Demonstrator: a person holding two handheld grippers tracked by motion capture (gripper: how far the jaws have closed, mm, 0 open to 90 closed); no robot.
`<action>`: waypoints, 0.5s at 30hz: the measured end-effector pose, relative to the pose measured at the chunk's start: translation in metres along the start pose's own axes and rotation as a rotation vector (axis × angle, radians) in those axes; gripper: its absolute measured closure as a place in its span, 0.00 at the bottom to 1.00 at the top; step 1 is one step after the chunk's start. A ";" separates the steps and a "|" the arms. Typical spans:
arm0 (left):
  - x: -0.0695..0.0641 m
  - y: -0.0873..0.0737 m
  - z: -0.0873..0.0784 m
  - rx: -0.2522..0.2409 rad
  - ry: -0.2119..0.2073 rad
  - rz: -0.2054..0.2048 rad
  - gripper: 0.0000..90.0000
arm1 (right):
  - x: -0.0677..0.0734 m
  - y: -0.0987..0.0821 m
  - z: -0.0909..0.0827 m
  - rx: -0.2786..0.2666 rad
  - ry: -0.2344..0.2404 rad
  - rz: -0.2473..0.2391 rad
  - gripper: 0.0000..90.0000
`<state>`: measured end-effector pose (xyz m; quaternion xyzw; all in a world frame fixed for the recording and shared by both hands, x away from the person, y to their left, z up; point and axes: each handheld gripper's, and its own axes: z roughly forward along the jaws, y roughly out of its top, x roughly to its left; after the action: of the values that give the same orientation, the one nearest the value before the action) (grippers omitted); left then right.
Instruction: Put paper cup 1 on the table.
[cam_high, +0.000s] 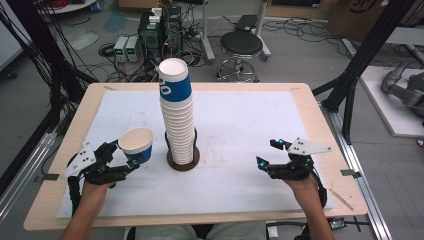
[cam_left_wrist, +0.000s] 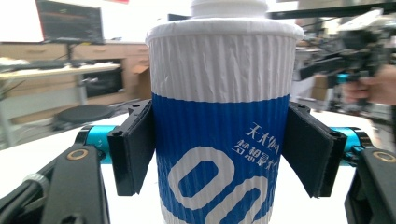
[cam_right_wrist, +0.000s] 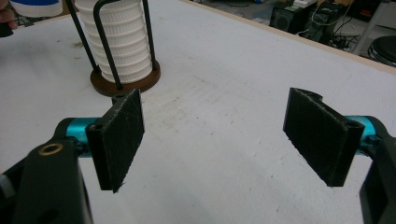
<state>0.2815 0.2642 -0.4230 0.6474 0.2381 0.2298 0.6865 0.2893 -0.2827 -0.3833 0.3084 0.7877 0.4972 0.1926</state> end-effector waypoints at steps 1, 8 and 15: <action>0.003 -0.002 0.000 0.008 0.021 -0.007 0.33 | 0.000 0.000 0.000 0.001 0.002 0.000 0.23; 0.029 -0.014 0.002 0.093 0.139 -0.012 0.33 | 0.001 -0.001 0.001 0.007 0.005 -0.005 0.23; 0.047 -0.024 0.003 0.133 0.227 -0.050 0.33 | 0.001 -0.001 0.002 0.011 0.006 -0.005 0.23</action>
<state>0.3202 0.2904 -0.4484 0.6551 0.3452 0.2680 0.6164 0.2895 -0.2809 -0.3847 0.3061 0.7917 0.4935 0.1898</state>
